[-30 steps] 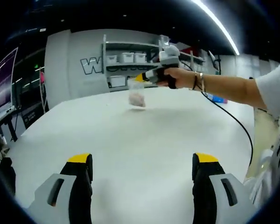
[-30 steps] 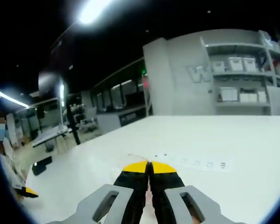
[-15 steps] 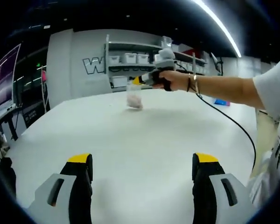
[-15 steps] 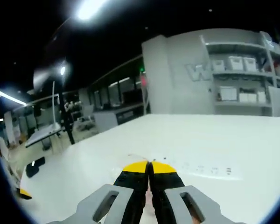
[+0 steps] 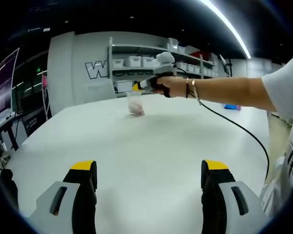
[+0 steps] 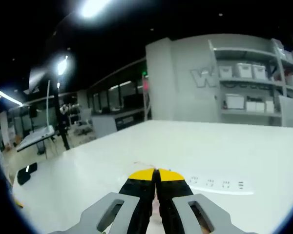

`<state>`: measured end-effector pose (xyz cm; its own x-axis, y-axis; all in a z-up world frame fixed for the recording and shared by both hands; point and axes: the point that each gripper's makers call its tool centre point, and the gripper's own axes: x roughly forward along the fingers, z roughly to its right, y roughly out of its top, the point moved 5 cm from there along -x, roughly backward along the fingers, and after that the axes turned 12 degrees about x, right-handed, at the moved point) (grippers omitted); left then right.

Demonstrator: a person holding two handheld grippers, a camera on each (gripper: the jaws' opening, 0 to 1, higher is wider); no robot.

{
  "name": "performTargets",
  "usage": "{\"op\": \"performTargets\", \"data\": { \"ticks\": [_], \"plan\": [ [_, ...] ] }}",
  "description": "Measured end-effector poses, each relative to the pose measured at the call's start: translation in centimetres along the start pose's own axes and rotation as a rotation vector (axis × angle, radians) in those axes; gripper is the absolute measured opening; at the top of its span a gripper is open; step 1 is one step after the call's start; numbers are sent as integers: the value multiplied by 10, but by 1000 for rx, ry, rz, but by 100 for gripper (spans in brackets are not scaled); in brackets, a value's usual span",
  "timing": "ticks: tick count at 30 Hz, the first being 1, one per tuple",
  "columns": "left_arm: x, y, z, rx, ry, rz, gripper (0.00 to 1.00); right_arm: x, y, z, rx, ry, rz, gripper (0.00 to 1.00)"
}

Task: Open the resealable bag by pulling the two sides of the seal apart until the entire bag opening is separated and visibly accessible.

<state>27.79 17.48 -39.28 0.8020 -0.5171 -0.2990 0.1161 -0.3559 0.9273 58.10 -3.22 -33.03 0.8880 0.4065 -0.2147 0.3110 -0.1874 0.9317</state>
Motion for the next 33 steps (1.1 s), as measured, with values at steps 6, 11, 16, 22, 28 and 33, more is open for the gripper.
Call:
{"op": "performTargets", "data": {
  "ticks": [6,11,16,22,28,33],
  "plan": [
    [-2,1,-3,-6,13,8,87,12,-14,-18,-19,39,-20,0],
    [-1,0,-2,-3,8,3,87,16,-38,-33,-26,75,-46,0],
    [-2,-1,-3,-6,11,2,87,18,-61,-37,-29,77,-87,0],
    [-2,-1,-4,-7,12,3,87,14,-77,-44,-59,103,-124,0],
    [-1,0,-4,-7,11,5,87,8,-88,-46,-113,110,-139,6],
    [-2,1,-4,-2,11,5,87,4,-92,-45,-114,110,-137,9]
  ]
}}
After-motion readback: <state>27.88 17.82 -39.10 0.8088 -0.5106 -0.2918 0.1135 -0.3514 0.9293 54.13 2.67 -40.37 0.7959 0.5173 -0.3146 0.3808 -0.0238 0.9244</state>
